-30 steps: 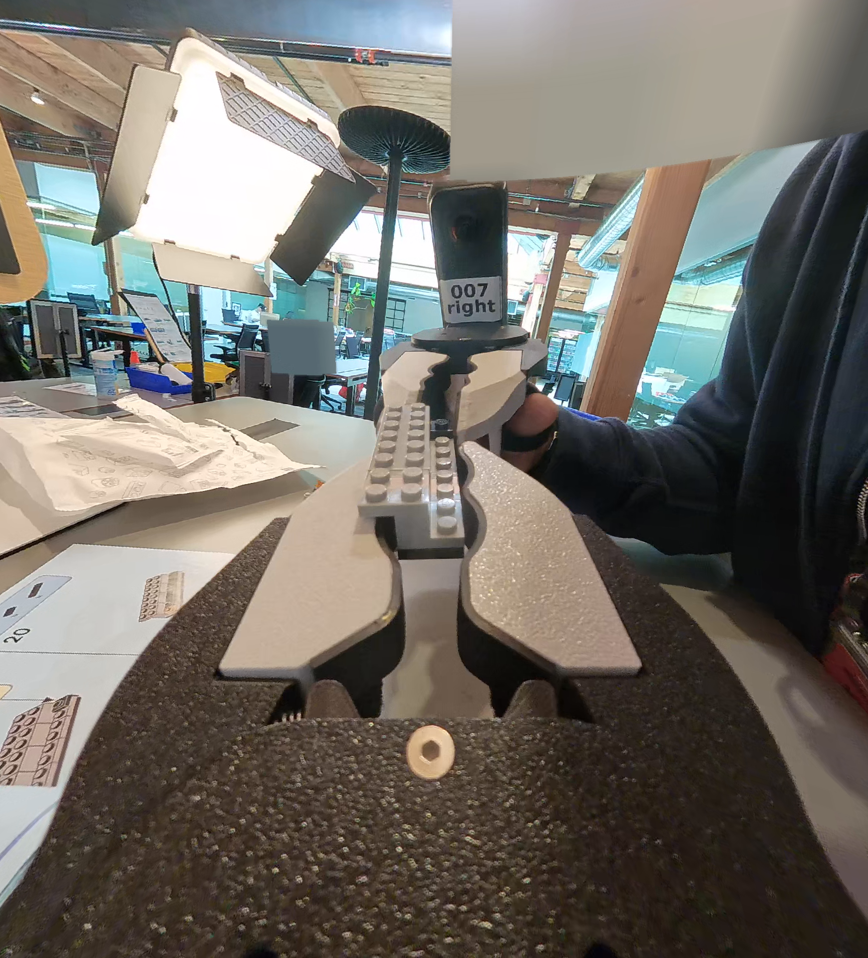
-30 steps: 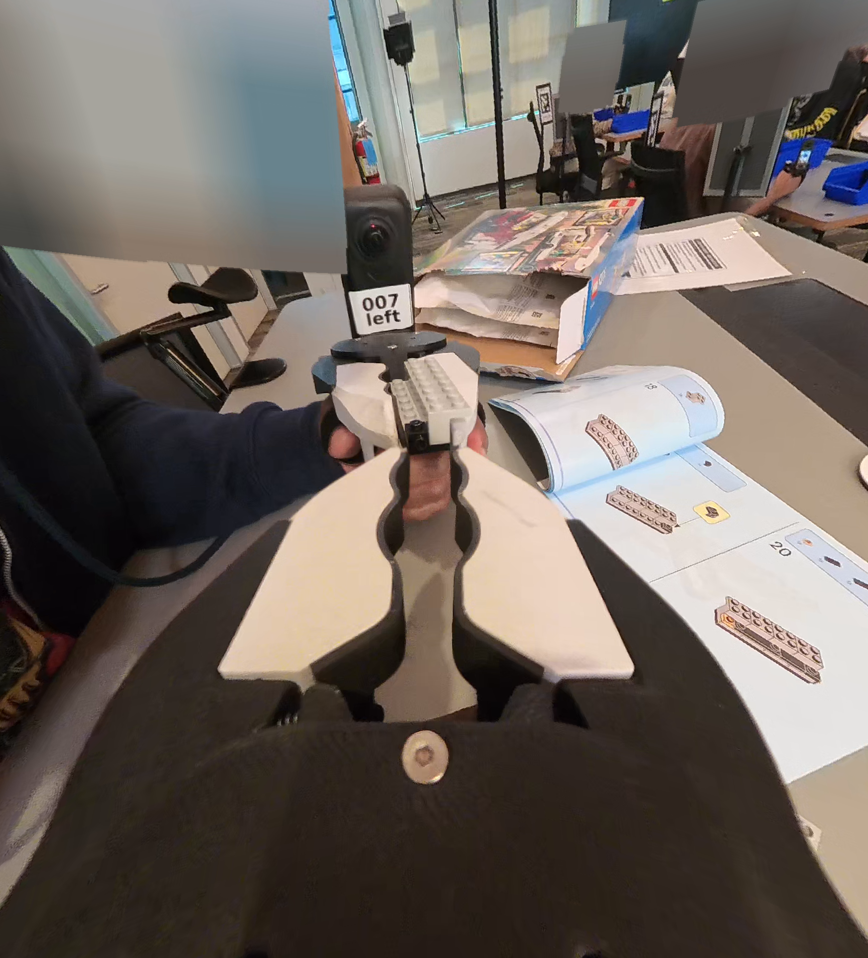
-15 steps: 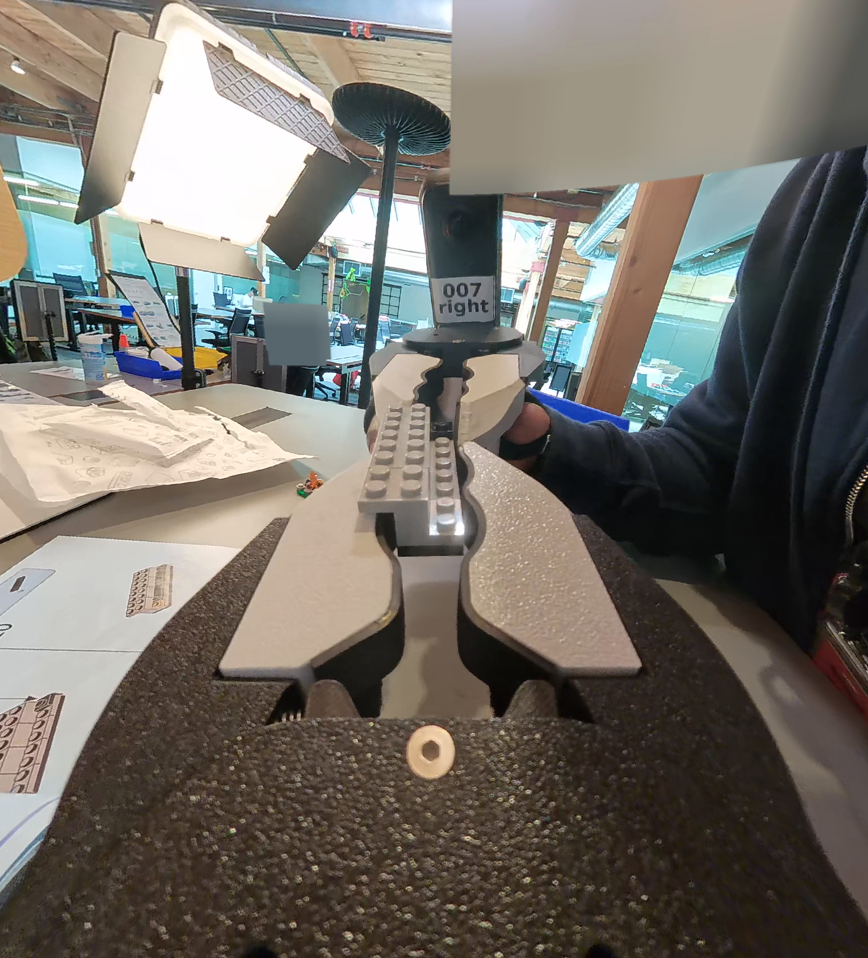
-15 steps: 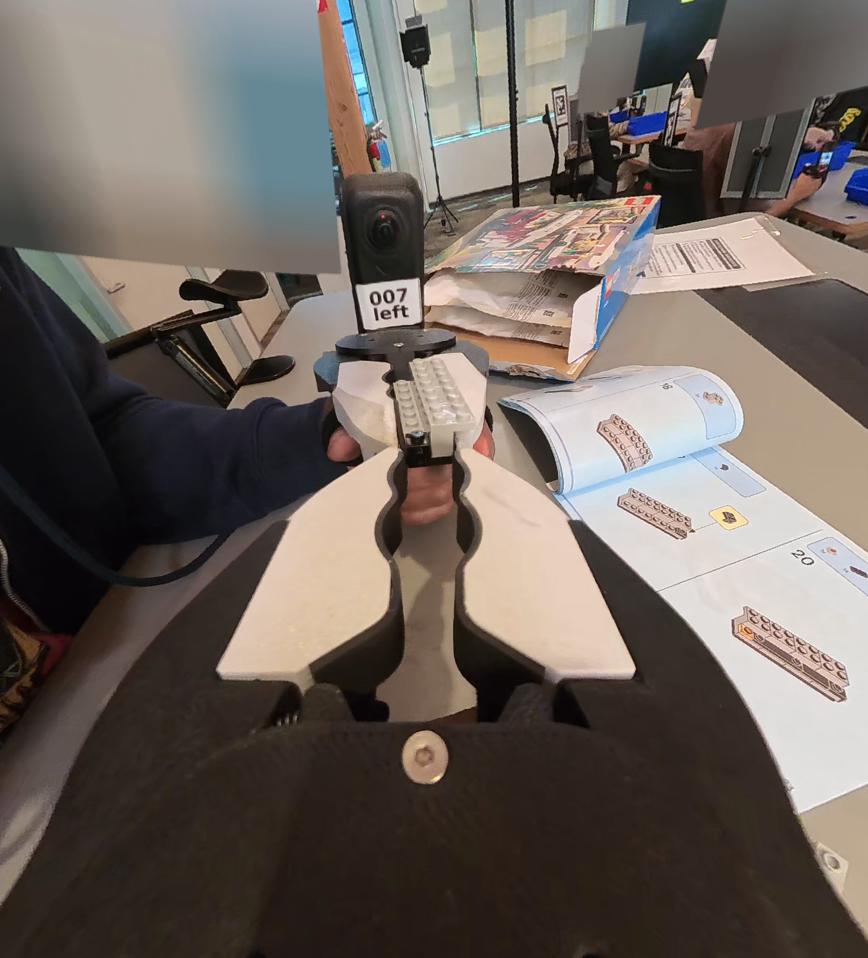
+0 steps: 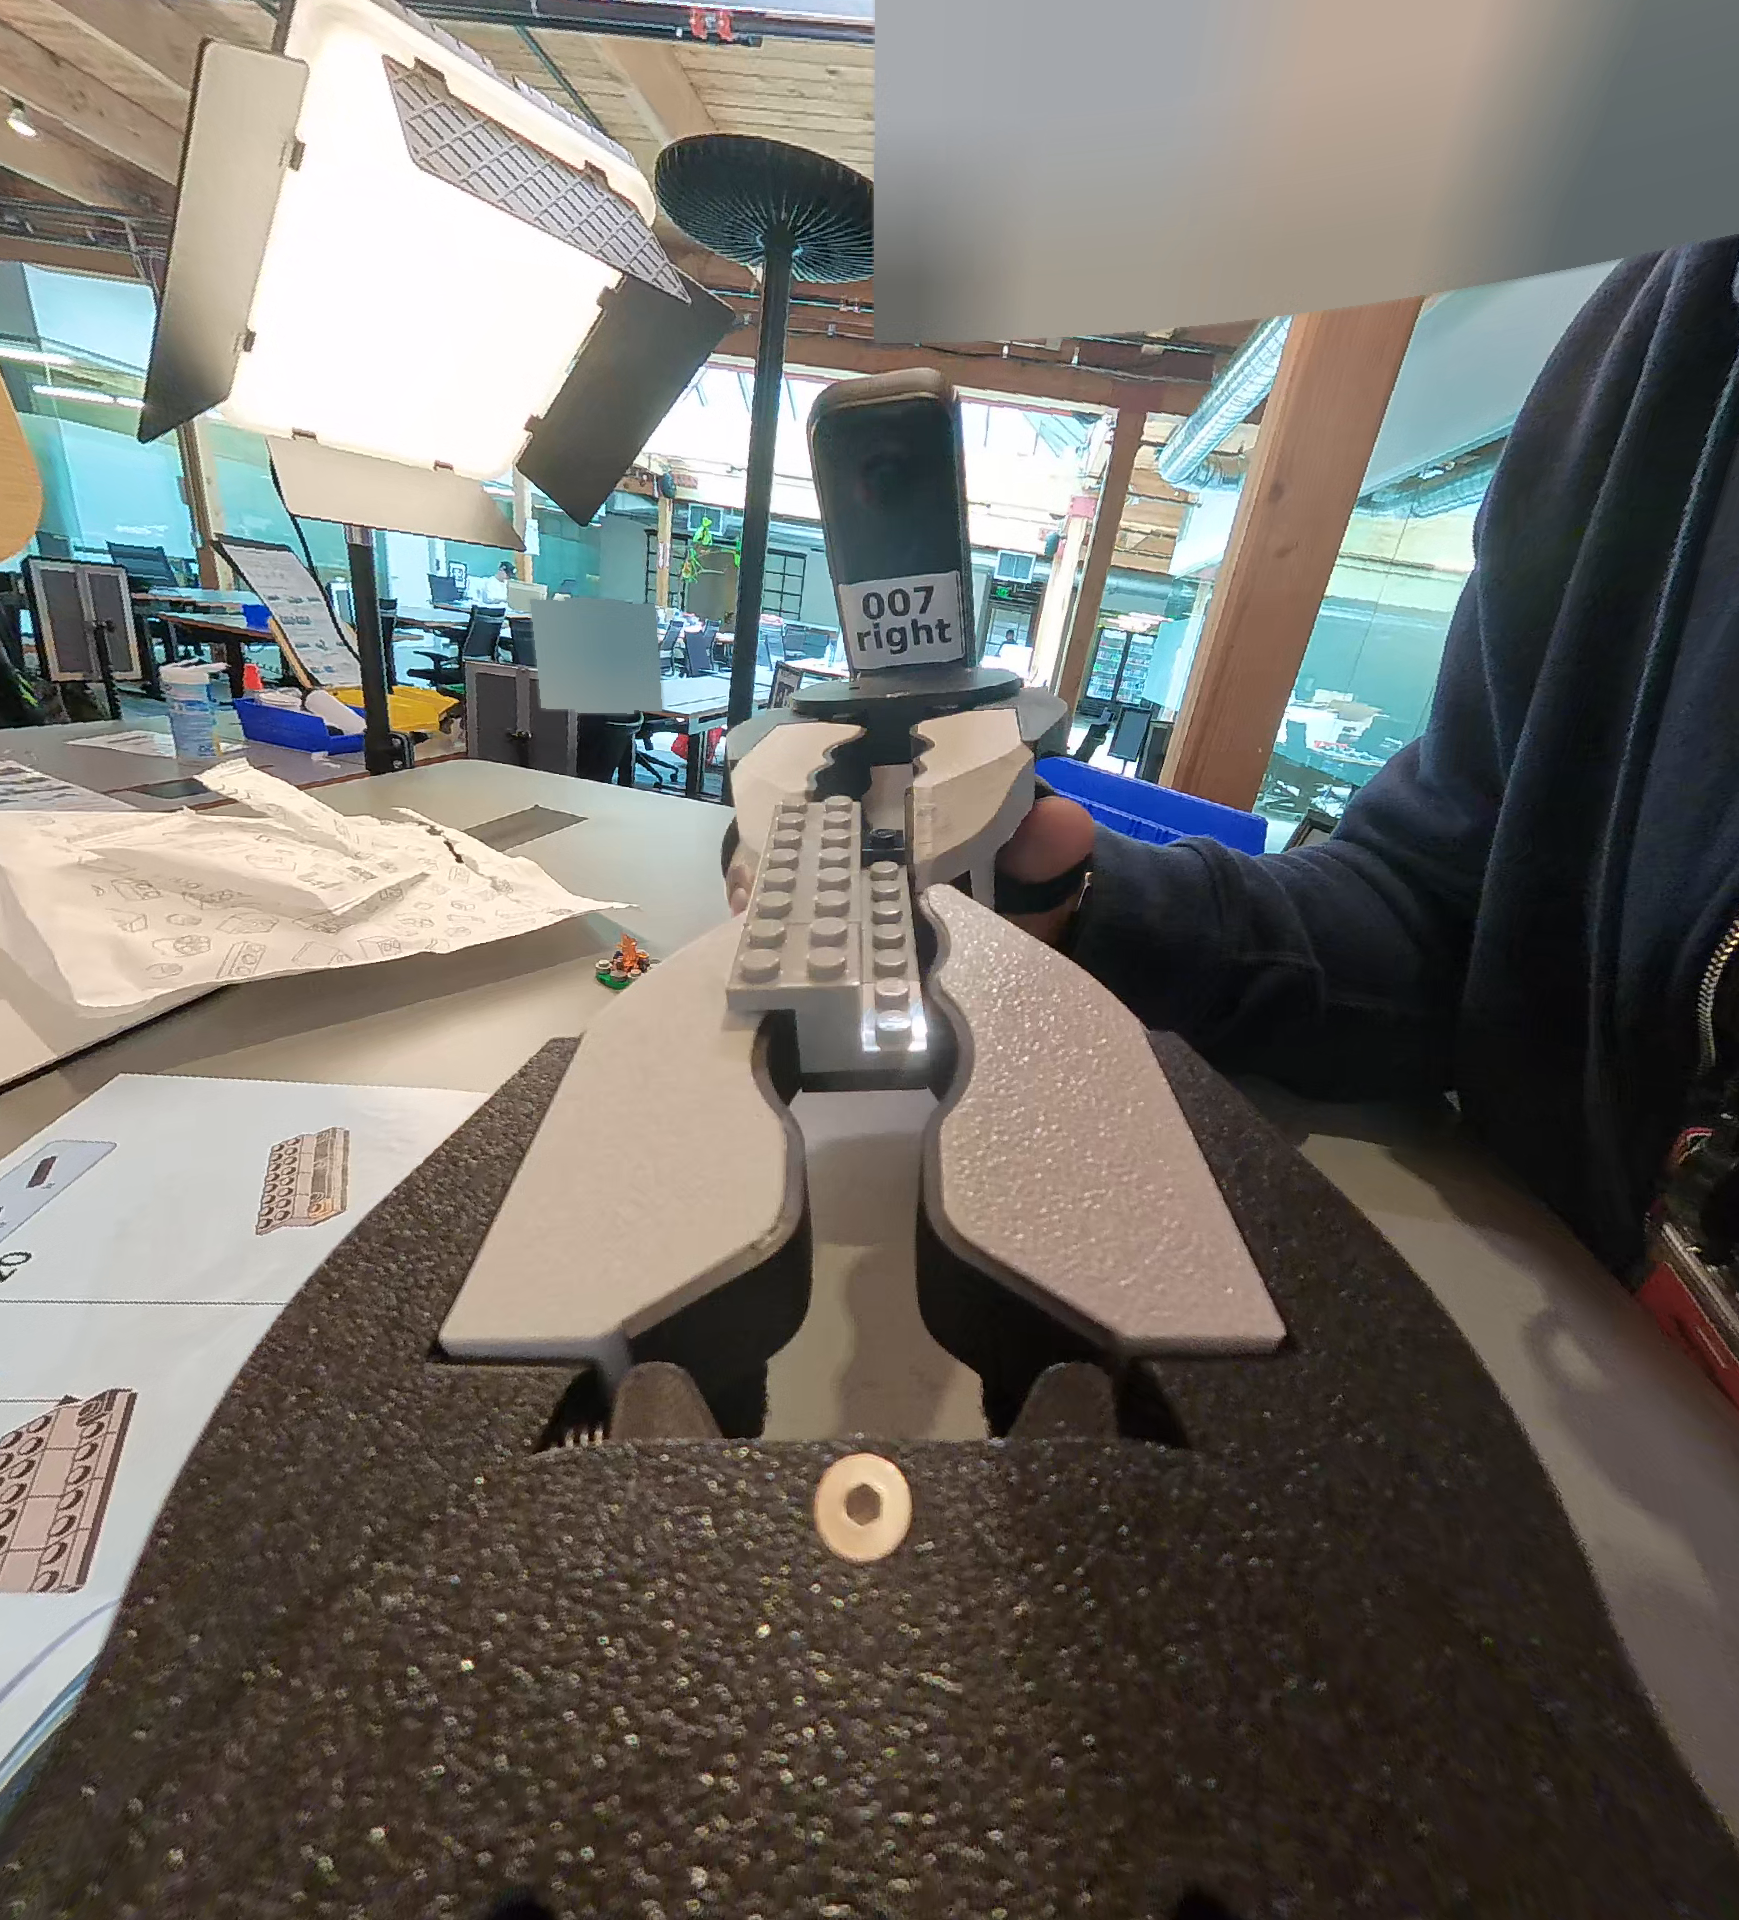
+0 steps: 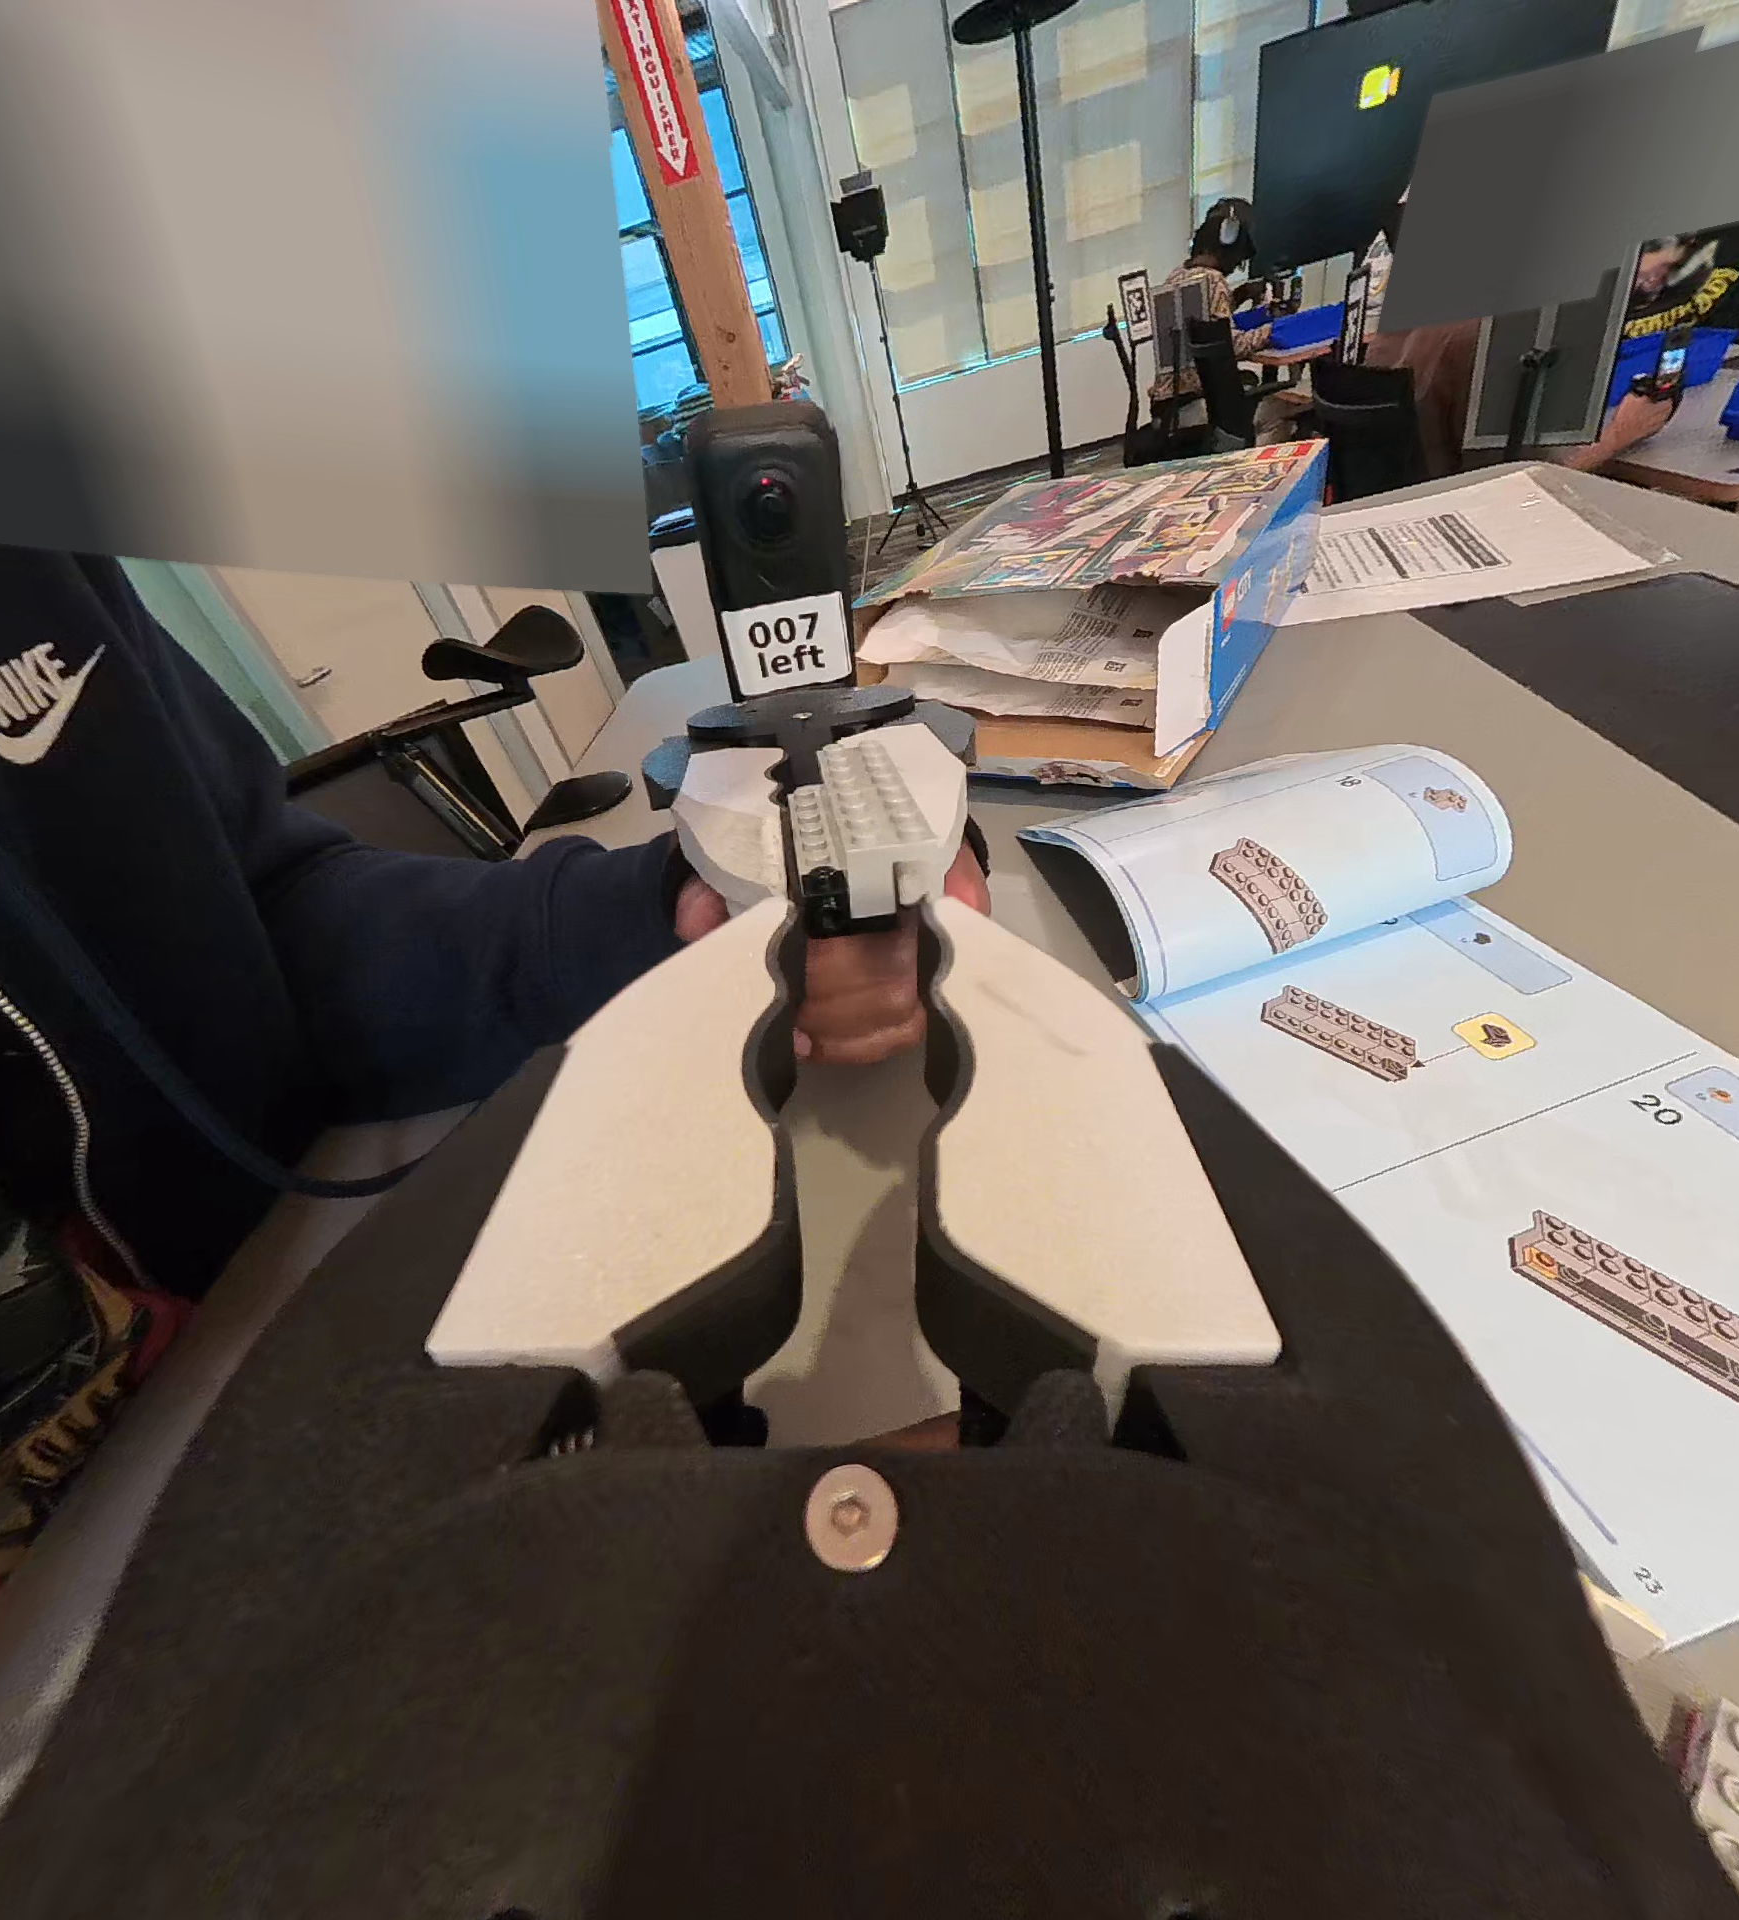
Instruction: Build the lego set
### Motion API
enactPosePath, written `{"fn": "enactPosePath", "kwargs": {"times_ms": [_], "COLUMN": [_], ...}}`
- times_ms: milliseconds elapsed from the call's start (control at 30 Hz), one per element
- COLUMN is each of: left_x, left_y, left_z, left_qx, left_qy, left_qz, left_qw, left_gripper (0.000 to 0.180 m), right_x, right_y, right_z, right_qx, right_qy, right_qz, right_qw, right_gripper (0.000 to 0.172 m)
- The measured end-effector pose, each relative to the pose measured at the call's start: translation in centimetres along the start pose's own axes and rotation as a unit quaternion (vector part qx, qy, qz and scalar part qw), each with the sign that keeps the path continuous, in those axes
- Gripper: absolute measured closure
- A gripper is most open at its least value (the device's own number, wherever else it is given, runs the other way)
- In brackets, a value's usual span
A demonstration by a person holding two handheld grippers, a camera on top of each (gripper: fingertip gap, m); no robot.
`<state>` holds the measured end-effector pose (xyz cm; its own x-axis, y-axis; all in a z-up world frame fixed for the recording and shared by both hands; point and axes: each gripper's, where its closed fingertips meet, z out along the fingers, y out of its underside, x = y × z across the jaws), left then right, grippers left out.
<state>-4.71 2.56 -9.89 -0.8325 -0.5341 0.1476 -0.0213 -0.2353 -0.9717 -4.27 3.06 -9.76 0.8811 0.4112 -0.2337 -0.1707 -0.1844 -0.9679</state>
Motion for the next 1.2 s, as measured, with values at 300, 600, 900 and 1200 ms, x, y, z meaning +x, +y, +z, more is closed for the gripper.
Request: {"fn": "enactPosePath", "kwargs": {"times_ms": [300, 600, 900, 1200], "left_x": [0.1, -0.1, -0.2, -0.3], "left_y": [0.2, 0.3, 0.4, 0.4], "left_z": [0.1, 0.3, 0.4, 0.3], "left_qx": [-0.007, -0.013, -0.016, -0.019], "left_qy": [0.006, 0.002, -0.002, -0.010], "left_qz": [0.000, -0.010, -0.008, 0.011], "left_qw": [1.000, 1.000, 1.000, 1.000], "left_gripper": [0.163, 0.163, 0.163, 0.163], "right_x": [-0.3, 0.0, 0.1, 0.2], "right_y": [0.3, 0.1, 0.2, 0.2], "right_z": [0.3, -0.3, -0.6, -0.7], "right_qx": [-0.012, 0.003, 0.009, 0.014], "right_qy": [-0.013, -0.013, -0.013, -0.010], "right_qz": [0.001, -0.008, -0.007, -0.011], "right_qw": [1.000, 1.000, 1.000, 1.000], "right_gripper": [0.155, 0.155, 0.155, 0.155]}}
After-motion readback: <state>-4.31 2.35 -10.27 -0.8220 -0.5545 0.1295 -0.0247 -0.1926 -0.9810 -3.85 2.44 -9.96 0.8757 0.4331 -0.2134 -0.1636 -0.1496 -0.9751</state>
